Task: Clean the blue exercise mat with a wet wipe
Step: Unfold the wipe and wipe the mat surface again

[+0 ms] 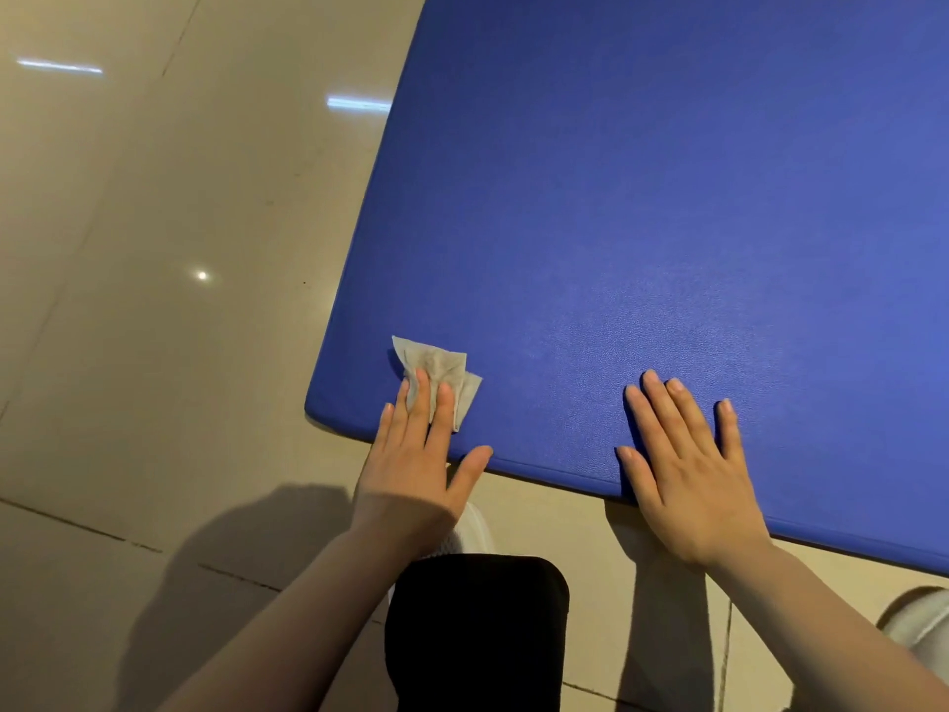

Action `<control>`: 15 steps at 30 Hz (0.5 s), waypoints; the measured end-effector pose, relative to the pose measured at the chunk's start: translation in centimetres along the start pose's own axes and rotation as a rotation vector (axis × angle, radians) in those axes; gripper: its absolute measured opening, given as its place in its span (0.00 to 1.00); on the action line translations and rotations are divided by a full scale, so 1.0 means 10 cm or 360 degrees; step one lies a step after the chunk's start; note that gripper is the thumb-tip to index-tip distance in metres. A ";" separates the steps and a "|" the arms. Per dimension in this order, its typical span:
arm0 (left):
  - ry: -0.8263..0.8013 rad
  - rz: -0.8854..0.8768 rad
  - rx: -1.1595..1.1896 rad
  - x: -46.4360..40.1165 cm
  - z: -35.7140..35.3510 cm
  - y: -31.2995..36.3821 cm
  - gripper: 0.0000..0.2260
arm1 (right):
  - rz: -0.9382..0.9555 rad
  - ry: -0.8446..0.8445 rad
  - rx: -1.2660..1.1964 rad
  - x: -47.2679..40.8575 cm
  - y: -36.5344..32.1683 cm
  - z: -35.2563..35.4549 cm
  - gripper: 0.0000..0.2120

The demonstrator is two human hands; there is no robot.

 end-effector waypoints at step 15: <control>-0.0194 0.0558 0.1480 -0.01 0.21 0.19 0.23 | -0.0133 0.0357 -0.1598 -0.33 -1.19 0.44 0.18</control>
Point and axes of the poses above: each hand's wrist, its own x-axis away from the middle knuckle, its own z-axis out of the back of the hand, y = z × x, the point moved 7 cm from there along -x, towards the middle knuckle, and after that the axes turned 7 degrees about z, right-handed, at the moved point
